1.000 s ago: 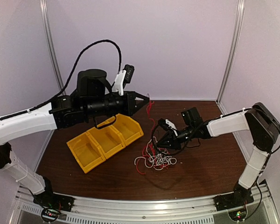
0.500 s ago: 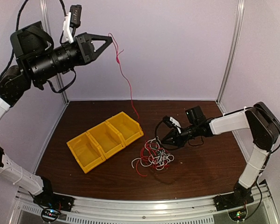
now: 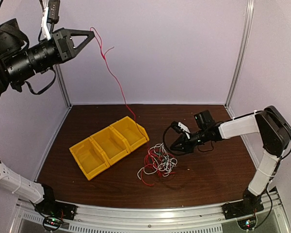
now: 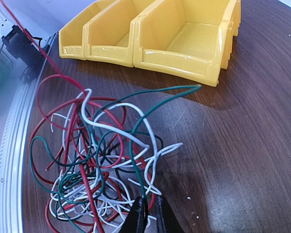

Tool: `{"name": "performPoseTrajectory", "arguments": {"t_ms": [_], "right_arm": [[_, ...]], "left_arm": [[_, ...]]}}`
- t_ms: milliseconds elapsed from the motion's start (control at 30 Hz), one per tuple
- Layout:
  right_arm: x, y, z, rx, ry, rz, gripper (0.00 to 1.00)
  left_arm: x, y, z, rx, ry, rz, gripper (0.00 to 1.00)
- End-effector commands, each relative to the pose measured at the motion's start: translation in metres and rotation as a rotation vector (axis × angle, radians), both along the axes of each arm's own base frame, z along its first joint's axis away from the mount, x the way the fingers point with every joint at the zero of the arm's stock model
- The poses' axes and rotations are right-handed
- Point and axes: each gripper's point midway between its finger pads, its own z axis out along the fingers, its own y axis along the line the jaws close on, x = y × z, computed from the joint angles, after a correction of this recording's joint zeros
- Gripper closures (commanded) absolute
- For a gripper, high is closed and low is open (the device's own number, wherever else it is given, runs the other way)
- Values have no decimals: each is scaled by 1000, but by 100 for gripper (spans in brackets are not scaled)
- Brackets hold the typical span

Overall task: Untangle the cables
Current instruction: Untie one of the twisted cables from the tangled cable pile.

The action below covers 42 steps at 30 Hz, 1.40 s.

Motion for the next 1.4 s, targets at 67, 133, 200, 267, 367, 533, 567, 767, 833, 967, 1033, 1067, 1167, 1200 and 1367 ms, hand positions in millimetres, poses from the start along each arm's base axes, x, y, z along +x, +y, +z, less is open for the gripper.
{"name": "performPoseTrajectory", "arguments": {"t_ms": [67,133,200,267,367,533,567,767,833,967,1033,1067,1167,1200,1367], "right_arm": [[3,8,75,17,-210,64,67],[-3,17,93,0,-303,98,51],[-12,29,102,-17,-377,128,41],[-21,41,104,-26,-430,156,34],[-36,61,91,-53,-469,211,29],[-59,99,69,-70,-477,293,24],[-61,106,64,-78,-478,307,23],[-66,138,36,-111,-470,356,15],[-64,147,22,-152,-471,354,12],[-55,155,-5,-201,-457,337,12],[-50,153,-19,-240,-457,322,14],[-48,150,-27,-266,-458,318,17],[-43,137,-43,-326,-444,308,27],[-42,132,-46,-337,-437,306,32],[-28,98,-49,-376,-413,249,57]], "left_arm": [[-6,13,16,-18,-32,8,100],[-4,9,4,-9,-17,6,100],[-2,7,-8,-7,-7,6,100],[-1,5,-18,-11,6,7,100],[2,3,-27,-4,21,11,100],[2,1,-29,-2,31,5,100],[2,2,-28,-5,30,6,100],[-2,8,-14,-36,13,5,100],[-4,11,-7,-48,3,1,100],[-9,16,9,-72,-24,-7,100],[-11,20,17,-83,-38,-4,100],[-12,22,20,-89,-46,-2,100],[-15,29,33,-99,-70,7,100],[-17,33,38,-101,-79,12,100],[-24,56,66,-140,-131,53,100]]}}
